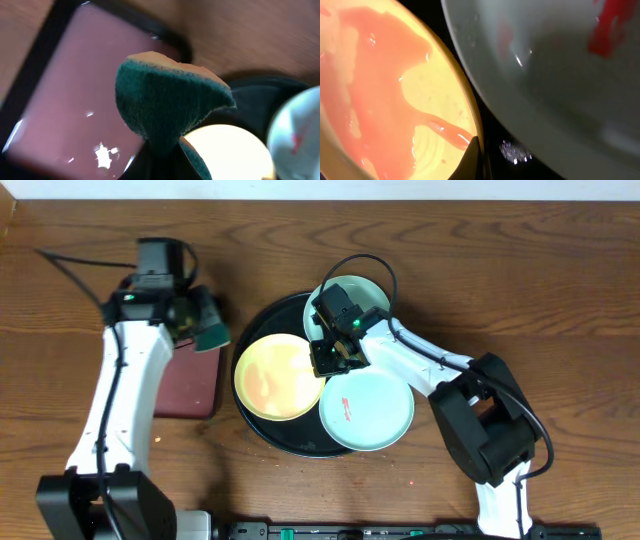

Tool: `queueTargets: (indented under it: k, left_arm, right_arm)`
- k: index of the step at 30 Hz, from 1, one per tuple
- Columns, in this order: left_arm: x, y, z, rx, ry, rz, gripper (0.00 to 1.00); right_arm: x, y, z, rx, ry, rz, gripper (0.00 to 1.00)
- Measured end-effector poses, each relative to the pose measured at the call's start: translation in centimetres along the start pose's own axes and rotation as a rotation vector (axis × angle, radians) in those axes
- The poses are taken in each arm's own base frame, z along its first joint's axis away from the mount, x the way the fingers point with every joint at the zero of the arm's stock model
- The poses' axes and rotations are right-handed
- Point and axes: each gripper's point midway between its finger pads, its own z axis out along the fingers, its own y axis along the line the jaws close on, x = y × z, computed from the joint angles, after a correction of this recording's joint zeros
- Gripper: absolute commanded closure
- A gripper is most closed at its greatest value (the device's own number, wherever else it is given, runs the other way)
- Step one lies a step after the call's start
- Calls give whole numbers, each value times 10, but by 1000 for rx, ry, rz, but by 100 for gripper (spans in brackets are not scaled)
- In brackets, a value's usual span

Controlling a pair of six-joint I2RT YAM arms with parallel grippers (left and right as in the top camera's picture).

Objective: Clean dirty plates on tray and stack at the side

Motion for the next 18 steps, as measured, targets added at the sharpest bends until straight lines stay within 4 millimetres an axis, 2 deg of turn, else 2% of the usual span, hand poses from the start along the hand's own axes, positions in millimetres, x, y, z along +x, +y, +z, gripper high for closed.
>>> queueTargets:
  k: [3, 9, 13, 18]
  left_arm:
    - [2, 20, 5, -43, 29, -37, 93]
    - [-2, 44, 7, -80, 34, -94, 93]
    - [-4, 48, 7, -85, 32, -105, 93]
    - [-4, 48, 7, -84, 31, -105, 92]
  right_arm:
    - [-3, 1, -14, 23, -28, -32, 99]
    - [-21, 7, -64, 98, -158, -109, 99]
    - [-28, 11, -86, 164, -234, -163, 99]
    - [-31, 16, -98, 320, -318, -272, 99]
